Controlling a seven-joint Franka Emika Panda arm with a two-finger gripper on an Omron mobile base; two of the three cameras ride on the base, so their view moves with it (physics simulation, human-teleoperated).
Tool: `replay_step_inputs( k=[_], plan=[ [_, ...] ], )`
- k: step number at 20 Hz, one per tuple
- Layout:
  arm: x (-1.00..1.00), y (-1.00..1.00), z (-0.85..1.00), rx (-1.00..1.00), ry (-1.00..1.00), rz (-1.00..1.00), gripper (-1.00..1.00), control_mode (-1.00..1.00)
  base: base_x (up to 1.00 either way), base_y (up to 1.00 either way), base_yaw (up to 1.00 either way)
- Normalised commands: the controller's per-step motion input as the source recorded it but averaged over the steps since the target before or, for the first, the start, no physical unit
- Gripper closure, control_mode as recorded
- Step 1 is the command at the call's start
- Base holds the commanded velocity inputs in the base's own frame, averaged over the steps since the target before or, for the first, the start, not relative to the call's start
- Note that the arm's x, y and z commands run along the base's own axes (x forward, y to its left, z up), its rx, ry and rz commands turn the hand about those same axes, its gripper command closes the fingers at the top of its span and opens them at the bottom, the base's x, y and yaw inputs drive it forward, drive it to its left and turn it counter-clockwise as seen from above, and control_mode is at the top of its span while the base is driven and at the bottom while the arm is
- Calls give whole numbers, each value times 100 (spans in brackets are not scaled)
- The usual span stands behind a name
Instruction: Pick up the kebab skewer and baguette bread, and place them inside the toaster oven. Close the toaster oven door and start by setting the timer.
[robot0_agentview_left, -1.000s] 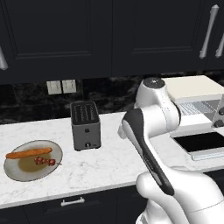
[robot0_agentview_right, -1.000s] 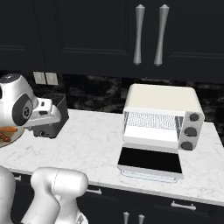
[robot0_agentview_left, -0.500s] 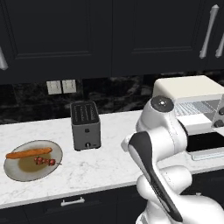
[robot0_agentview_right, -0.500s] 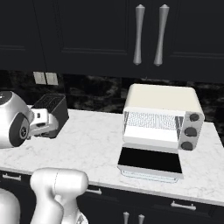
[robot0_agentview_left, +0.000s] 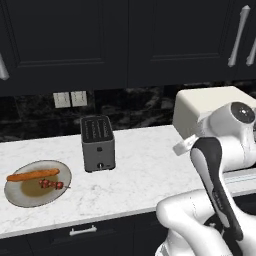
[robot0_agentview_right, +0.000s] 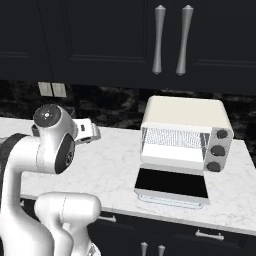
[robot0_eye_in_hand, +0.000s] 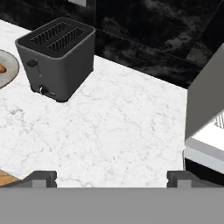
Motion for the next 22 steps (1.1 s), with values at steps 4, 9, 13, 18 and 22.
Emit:
replay_step_inputs(
  k=[4, 9, 13, 18, 22],
  plan=[
    [1, -100, -9, 33, -18, 7, -100, -100, 0, 0, 0],
    [-28, -100, -22, 45, -23, 8, -100, -100, 0, 0, 0],
    [1, -100, -18, 22, -16, 1, -100, -100, 0, 0, 0],
    [8, -66, -8, -6, -12, 1, -100, -100, 0, 0, 0],
    [54, -14, -43, -22, -15, 0, -100, -100, 0, 0, 0]
  ],
)
